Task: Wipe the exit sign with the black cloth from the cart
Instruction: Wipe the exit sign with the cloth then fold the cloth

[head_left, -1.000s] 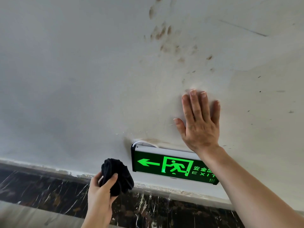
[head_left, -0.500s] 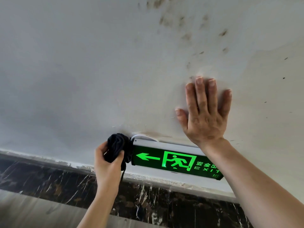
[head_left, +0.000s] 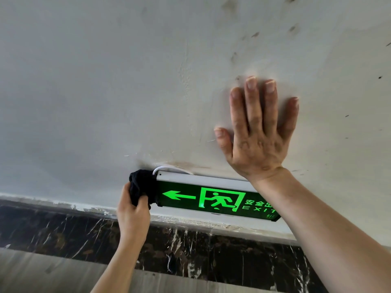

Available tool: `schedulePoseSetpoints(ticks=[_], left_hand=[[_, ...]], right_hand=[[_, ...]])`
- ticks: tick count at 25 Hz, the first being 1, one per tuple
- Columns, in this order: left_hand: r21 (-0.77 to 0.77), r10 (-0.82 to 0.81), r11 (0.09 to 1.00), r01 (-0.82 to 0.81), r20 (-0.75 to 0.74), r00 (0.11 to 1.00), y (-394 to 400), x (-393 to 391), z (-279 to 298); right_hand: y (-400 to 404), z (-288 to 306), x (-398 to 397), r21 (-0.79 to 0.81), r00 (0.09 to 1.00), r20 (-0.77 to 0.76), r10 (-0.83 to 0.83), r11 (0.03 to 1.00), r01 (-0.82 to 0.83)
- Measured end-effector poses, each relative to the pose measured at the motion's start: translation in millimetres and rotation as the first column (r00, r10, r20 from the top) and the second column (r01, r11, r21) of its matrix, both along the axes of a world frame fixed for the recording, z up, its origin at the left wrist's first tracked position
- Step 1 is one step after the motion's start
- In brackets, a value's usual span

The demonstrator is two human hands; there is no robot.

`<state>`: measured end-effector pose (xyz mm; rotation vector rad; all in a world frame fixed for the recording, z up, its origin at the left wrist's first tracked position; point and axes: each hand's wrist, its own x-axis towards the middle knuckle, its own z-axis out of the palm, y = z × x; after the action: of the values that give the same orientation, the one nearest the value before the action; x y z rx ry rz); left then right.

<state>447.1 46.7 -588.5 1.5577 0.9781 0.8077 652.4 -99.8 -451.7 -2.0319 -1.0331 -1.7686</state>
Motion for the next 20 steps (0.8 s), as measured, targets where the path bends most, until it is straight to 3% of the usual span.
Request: schedulePoseSetpoints(ticks=[5,14,18,20], left_hand=[[-0.095,-0.009,0.996,-0.005,-0.14,0.99,-4,-1,-31],[-0.118,-0.072,0.992,0.037,-0.313,0.947,5,-3,-69],[-0.335,-0.267,0.934,0.127,-0.414,0.87,-4,-13,-87],[-0.45,-0.267,0.89,0.073,-0.384,0.884,-13,-24,-92]], right_hand=[[0,1,-2,-0.012,1.0,-0.008,-0.019,1.0,0.019],[2,1,-1,-0.002,1.0,-0.011,-0.025,1.0,0.025],[1,1,-1,-0.015,0.999,-0.016,-0.031,0.999,0.031],[0,-1,-3,-0.031,0.998,-0.041,-0.04,0.999,0.039]])
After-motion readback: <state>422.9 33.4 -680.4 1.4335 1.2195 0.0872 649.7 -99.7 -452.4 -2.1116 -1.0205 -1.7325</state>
